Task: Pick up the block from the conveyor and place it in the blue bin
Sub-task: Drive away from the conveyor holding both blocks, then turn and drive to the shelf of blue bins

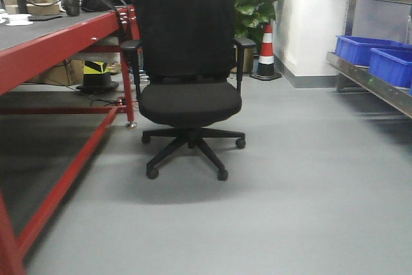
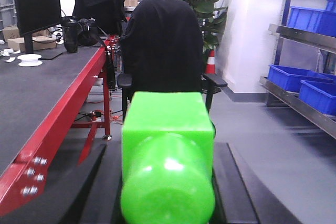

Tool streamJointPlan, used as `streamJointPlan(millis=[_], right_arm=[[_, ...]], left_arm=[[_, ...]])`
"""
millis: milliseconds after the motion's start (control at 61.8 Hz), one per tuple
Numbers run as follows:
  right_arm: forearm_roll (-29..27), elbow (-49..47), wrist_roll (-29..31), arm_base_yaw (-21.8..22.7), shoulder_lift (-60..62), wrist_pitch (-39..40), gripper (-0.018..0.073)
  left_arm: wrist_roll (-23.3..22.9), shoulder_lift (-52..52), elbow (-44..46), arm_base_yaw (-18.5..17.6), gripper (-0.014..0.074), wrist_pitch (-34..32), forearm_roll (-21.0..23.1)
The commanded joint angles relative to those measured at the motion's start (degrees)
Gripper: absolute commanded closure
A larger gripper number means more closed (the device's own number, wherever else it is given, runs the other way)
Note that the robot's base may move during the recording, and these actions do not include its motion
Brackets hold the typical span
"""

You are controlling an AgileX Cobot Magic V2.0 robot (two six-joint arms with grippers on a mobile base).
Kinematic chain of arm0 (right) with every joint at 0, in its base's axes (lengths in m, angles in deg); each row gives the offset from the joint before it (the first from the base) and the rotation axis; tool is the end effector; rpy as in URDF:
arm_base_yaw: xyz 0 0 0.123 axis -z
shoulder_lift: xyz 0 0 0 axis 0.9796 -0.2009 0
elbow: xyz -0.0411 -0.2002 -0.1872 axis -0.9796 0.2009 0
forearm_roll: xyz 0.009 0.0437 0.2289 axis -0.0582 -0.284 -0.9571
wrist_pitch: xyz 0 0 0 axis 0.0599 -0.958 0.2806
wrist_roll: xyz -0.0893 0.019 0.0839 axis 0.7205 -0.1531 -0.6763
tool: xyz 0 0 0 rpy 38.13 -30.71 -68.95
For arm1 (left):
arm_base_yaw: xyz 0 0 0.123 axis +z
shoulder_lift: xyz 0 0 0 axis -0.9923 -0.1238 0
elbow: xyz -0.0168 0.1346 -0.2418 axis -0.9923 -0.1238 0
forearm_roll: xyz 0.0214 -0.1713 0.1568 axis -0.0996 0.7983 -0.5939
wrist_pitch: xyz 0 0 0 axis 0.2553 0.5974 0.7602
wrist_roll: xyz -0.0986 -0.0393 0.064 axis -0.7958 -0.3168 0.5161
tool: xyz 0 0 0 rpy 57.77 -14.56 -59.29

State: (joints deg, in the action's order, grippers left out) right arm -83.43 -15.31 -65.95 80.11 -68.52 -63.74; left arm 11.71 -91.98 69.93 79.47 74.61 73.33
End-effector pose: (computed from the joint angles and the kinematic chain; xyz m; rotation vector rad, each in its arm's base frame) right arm 0.0844 0.0017 0.3586 0.0604 1.4674 0.0744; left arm 0.1056 -0.0075 0.3497 0.0402 1.5516 -0.0688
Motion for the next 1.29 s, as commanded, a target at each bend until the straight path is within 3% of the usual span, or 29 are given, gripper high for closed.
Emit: streamJointPlan(millis=[0,1278], right_arm=[[0.1,0.1,0.4,-0.1,0.0,1.3,0.0721],[0.1,0.1,0.4,-0.1,0.0,1.3,0.0721]], left_arm=[[-0.5,0.3,0.1,-0.2,0.0707,-1.0,-0.1],[-0.5,0.3,0.1,-0.2,0.0707,-1.0,-0.1]])
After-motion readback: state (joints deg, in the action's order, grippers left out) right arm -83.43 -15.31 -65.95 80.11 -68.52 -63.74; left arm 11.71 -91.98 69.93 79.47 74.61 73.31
